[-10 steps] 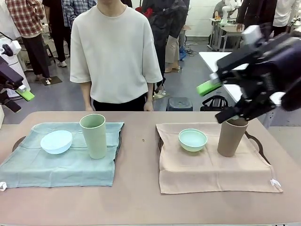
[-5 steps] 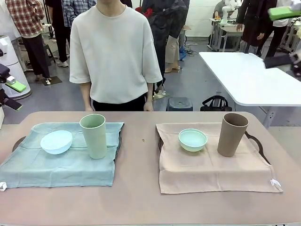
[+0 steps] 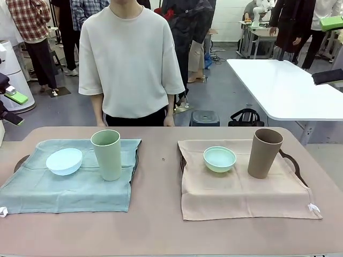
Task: Set up a tray with a mat and arrange the tableware.
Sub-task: Place the Picnic Bowl and Reusable plastic cup back onto the Handle tray in front of the human's position.
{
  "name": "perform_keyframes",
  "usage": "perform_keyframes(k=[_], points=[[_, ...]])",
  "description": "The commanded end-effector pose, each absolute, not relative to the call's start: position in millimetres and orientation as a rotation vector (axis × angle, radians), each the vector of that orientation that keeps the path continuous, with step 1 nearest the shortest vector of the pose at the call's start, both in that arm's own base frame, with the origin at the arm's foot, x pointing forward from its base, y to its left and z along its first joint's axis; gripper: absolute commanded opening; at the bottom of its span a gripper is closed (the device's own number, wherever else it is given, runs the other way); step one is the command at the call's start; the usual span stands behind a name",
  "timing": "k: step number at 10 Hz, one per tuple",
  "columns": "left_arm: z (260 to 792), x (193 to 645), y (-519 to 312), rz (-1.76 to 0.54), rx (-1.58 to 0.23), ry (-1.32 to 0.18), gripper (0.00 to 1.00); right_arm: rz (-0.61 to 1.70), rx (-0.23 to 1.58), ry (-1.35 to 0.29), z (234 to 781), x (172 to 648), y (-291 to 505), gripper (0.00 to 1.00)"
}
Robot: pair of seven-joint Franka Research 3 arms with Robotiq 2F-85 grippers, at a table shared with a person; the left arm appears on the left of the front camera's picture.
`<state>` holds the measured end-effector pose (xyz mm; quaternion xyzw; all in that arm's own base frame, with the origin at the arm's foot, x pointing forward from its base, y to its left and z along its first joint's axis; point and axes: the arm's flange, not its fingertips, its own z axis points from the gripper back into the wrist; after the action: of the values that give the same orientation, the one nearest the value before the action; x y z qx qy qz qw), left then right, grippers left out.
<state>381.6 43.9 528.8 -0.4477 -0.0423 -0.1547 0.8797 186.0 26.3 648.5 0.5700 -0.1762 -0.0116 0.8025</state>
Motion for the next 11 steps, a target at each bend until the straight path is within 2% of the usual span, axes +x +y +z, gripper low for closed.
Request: perform_keyframes(k=[1,5,8,11], points=[[529,381,45,-0.32,-0.934,-0.09,1.0,-0.063,1.249,-0.249,642,212,12,0.94],[506,388,82,-0.275,-1.086,-0.08,1.0,-0.426,1.427,-0.087,553,259,-123,0.94],[490,402,90,-0.27,-1.221,-0.04,1.0,-0.436,1.49,-0.027,520,248,-160,0.94],[486,397,112,-0.183,-1.296,-0.113,1.0,-0.42,1.557,-0.021,509,225,-175,0.94]])
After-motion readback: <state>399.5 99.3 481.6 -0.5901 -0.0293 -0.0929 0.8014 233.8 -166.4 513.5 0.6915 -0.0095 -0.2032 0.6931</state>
